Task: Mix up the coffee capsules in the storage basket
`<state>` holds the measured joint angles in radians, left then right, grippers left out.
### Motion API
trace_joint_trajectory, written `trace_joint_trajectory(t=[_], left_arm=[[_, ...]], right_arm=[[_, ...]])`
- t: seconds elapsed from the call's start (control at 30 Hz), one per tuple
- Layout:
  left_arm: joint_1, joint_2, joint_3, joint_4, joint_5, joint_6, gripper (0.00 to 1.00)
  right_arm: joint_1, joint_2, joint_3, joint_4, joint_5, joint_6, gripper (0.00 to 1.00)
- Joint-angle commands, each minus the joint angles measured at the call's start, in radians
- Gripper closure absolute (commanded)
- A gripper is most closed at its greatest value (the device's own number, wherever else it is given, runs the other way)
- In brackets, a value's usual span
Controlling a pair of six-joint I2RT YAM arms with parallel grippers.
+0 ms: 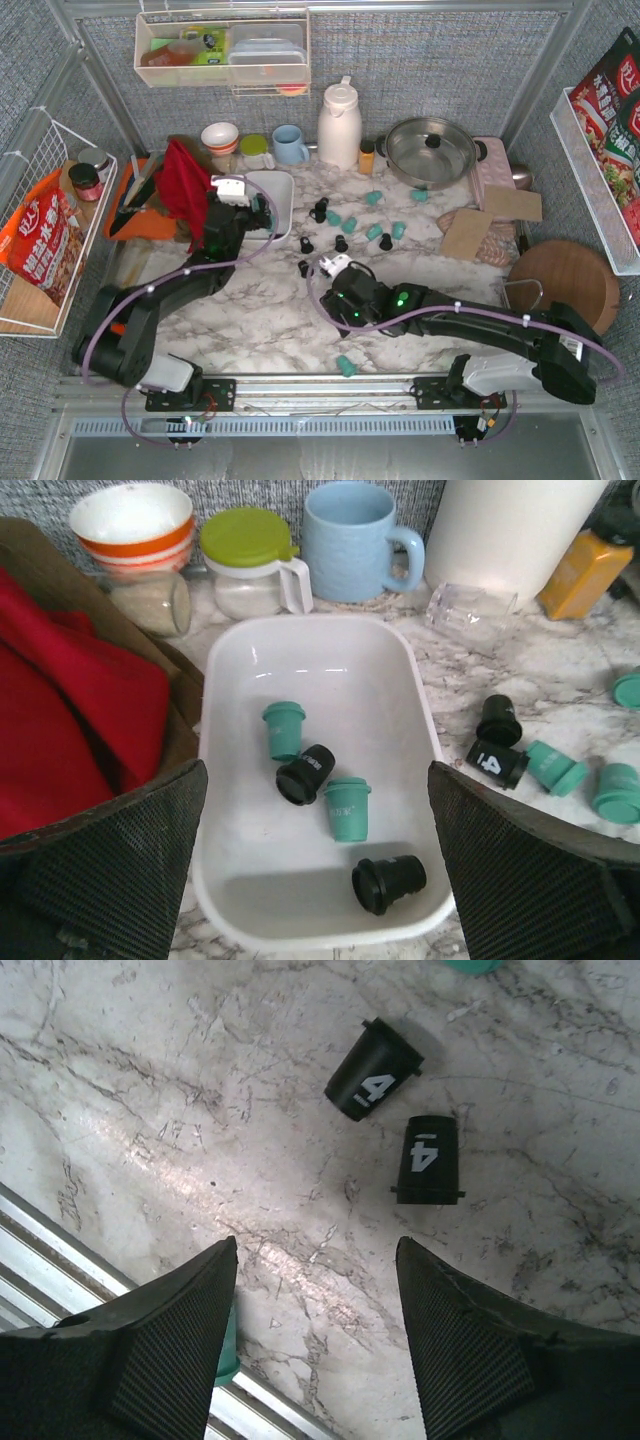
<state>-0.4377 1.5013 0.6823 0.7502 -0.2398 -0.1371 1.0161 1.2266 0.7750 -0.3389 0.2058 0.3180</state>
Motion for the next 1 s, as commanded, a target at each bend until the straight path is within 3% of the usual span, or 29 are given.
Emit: trace_joint_trajectory(t=[0.0, 0.13, 0.33, 0.97], left_arm=[[0.000, -0.146, -0.012, -0.192, -0.002, -0.017, 0.01], [-0.001, -0.238, -0.026, -0.293, 0.039, -0.053, 0.01], [-0.001, -0.312, -0.069, -0.307, 0.035, -0.109, 0.01], [-0.002, -0.314, -0.099, -0.343, 0.049, -0.149, 0.01]], right_arm=[[0.059, 0.060, 0.041, -0.077, 0.085, 0.064, 0.32], [0.106, 0.119, 0.076, -0.121, 0.086, 0.104, 0.37], [0.177, 0.176, 0.124, -0.195, 0.085, 0.147, 0.39], [0.272, 0.295, 0.142, -0.246, 0.012, 0.230, 0.46]])
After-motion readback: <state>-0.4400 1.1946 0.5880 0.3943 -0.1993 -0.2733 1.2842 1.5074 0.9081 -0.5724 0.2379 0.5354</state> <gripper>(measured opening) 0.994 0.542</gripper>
